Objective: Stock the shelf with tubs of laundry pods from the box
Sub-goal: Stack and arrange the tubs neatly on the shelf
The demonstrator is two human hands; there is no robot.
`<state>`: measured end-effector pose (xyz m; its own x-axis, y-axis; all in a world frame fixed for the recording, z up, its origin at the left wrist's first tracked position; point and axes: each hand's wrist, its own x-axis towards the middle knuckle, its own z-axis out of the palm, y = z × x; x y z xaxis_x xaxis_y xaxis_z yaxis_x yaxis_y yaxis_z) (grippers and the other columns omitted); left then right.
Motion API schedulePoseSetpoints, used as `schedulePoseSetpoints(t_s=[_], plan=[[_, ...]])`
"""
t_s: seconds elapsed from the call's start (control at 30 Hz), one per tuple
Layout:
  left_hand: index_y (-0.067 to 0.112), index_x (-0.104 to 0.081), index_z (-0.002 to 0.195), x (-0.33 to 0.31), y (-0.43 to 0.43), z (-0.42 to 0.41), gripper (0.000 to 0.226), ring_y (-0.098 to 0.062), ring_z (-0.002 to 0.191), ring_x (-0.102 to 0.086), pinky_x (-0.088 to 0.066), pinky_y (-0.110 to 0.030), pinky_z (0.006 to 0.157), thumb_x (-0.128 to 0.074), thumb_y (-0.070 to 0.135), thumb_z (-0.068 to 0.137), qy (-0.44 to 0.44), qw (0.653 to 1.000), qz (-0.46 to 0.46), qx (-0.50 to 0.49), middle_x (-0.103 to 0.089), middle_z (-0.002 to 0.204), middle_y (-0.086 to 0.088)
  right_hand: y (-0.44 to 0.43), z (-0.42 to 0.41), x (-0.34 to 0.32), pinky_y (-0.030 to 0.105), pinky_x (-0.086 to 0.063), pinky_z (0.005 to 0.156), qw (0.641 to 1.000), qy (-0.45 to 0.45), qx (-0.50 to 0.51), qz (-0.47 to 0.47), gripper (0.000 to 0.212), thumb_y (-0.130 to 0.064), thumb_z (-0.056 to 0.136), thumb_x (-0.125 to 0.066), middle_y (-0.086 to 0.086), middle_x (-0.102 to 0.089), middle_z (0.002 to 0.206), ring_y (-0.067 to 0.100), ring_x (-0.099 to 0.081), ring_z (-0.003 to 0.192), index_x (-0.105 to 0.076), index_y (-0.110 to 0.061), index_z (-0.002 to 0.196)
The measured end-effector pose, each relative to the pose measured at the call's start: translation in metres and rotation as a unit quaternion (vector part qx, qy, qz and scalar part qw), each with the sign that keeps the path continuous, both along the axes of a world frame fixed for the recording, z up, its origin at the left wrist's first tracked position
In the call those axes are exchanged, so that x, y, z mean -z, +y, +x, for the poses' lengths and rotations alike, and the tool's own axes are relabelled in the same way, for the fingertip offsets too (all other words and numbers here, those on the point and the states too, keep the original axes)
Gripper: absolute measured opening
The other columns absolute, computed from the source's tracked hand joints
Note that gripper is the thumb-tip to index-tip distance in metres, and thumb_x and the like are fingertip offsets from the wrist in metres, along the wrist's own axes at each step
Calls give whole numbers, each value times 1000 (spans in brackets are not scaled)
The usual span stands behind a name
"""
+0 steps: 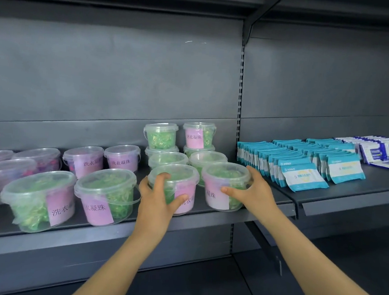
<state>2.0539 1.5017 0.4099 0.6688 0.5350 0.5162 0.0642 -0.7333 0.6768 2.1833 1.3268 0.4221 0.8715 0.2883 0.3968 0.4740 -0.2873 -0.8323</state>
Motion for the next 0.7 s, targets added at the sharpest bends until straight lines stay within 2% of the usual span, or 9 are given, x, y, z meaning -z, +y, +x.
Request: schedulePoseSetpoints(t_s=[0.1,0.17,0.27,0.33,0.37,0.47,0.57,0.63,0.7], plan=[[22,-42,124,-4,1,-4,57,-14,96,-35,-33,-22,82,-73,29,78,-3,1000,3,12,-26,140,-15,-1,-2,-4,32,-47,96,1000,6,2,-1,80,-34,60,-86,-3,-59,118,14,-55,110,-49,-16,128],[22,-42,124,-8,1,-8,56,-13,97,-34,-31,-23,82,-73,30,78,0,1000,-4,20,-30,138,-13,-4,-2,-9,32,-49,93,1000,10,-1,3,71,-34,62,-85,-2,-62,113,16,-58,108,-53,-17,123],[25,-42,123,-21,3,-14,57,-17,99,-40,-32,-24,84,-72,37,76,-6,1000,-4,29,-38,132,-12,-8,-3,-22,25,-49,87,1000,12,-7,20,86,-33,65,-83,2,-58,122,14,-55,106,-42,-11,138],[24,-43,124,-34,5,-16,57,-17,95,-40,-31,-23,83,-71,38,76,-19,999,2,30,-42,125,-10,-9,-3,-33,15,-45,75,999,1,-15,29,84,-31,70,-80,1,-56,122,11,-51,100,-40,-9,139],[23,-43,124,-41,6,-17,57,-16,94,-40,-31,-22,82,-71,38,77,-26,999,3,30,-43,119,-9,-8,-4,-39,14,-43,73,999,-5,-15,32,81,-31,71,-79,2,-57,123,11,-51,100,-41,-8,139],[24,-42,125,-62,13,-17,59,-18,92,-41,-31,-24,80,-70,41,76,-32,999,4,27,-43,109,-4,-4,2,-54,19,-43,75,998,-17,-6,57,73,-32,73,-77,6,-61,122,14,-56,99,-47,-6,134],[25,-41,126,-84,22,-12,61,-20,92,-42,-31,-25,79,-70,44,76,-24,999,19,22,-41,107,-3,6,8,-68,21,-43,76,997,-32,0,77,66,-33,74,-76,3,-62,113,13,-56,96,-50,-7,130],[24,-41,126,-96,30,-4,62,-21,90,-43,-31,-25,79,-71,44,75,-15,999,34,15,-40,108,-5,14,14,-78,23,-45,83,996,-40,14,79,73,-36,73,-77,2,-61,117,15,-56,102,-48,-7,133],[22,-41,125,-104,39,6,64,-22,87,-43,-32,-25,78,-72,43,74,-14,999,45,9,-41,110,-7,25,23,-86,32,-47,95,995,-44,24,81,80,-42,68,-79,4,-60,124,19,-57,112,-47,-9,135]])
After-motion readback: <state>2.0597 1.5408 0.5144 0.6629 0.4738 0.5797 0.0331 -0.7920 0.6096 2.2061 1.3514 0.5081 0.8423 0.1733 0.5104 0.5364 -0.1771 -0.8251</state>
